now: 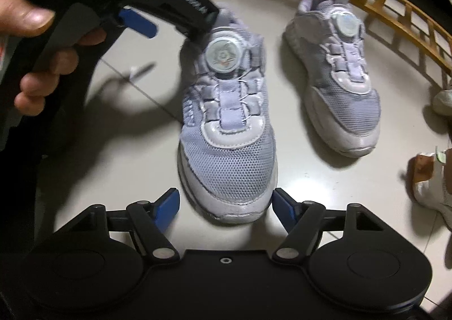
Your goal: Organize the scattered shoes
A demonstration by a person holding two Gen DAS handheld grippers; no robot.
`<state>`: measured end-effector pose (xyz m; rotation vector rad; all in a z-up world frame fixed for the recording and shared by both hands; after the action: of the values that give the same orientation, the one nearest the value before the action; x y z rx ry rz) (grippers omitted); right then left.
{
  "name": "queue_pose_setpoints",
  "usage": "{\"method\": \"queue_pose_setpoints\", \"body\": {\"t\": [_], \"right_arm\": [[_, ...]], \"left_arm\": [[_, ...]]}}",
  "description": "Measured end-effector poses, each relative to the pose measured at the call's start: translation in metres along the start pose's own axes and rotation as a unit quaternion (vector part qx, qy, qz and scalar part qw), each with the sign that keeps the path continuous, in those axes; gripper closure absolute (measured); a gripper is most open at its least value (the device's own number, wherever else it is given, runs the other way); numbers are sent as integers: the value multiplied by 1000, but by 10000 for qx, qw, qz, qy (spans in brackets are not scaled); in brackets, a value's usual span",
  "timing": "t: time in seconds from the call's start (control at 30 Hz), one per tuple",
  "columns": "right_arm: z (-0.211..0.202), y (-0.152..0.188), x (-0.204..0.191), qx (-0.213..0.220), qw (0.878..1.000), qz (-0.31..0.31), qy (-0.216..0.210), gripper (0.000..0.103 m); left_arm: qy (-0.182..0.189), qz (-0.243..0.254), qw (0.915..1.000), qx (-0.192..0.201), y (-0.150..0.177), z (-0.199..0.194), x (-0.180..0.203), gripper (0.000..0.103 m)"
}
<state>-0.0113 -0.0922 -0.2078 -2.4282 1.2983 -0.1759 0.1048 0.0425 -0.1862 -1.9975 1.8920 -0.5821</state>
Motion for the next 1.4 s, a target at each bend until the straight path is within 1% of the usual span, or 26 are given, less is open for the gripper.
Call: {"method": "queue_pose_setpoints", "body": {"t": [0.1,0.17,0.37,0.5,0.57,0.63,0.73,0.8,0.87,0.93,1.0,1.1,1.13,1.23,1.3,1.33,1.4], "right_arm": [[0,3,-9,-50,9997,-38,-237,28],[0,3,-14,-75,9994,-103,-312,28],[2,1,-41,-108,9969,-451,-639,28],[2,-5,-50,-22,9955,-654,-687,28],[-1,-6,-48,35,9956,-693,-633,28],[-7,-9,-41,110,9962,-612,-617,28],[-19,-15,-27,282,9970,-463,-557,28],[-31,-23,-6,501,9975,-309,-400,28],[-36,-30,10,610,9974,-196,-338,28],[-40,-43,19,724,9971,-52,-245,28],[-42,-48,26,834,9964,88,-121,28],[-37,-66,45,967,9945,408,54,28],[-33,-75,53,1031,9928,597,104,30],[-28,-89,65,1088,9903,839,205,32],[-24,-97,73,1070,9891,995,181,34],[-26,-96,72,1066,9889,1016,187,35],[-17,-104,77,1003,9879,1153,264,37]], "left_arm": [[-12,31,10000,25,-4,1,2,42],[4,12,10000,40,-6,1,3,44],[161,-14,9998,65,-12,3,4,44],[367,-59,9993,4,-13,5,6,43],[327,-20,9995,25,-13,2,4,43],[287,-5,9996,56,-12,-1,1,42],[347,-121,9993,71,-11,-4,-3,41],[355,-167,9992,95,-10,-6,-4,41],[344,-180,9991,146,-10,-9,-5,41],[324,-174,9991,203,-10,-12,-6,41],[331,-205,9990,229,-10,-15,-8,41],[351,-268,9987,256,-10,-19,-11,41],[346,-277,9987,260,-10,-19,-12,41],[328,-327,9986,249,-8,-22,-17,41],[324,-396,9984,251,-7,-23,-22,41],[327,-415,9983,246,-7,-24,-23,41],[315,-407,9984,239,-7,-24,-24,41]]}}
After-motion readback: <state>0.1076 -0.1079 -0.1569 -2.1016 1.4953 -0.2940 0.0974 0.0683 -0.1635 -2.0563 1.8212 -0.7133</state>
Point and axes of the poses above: each gripper's, at about its wrist camera, not at the fingertips, and z roughly the way its jaws point, x to its right, y to its underside, the point moved 8 cm from there along z, roughly the way its jaws point, and after that the axes turned 3 degrees about y, right-handed, at the moved point
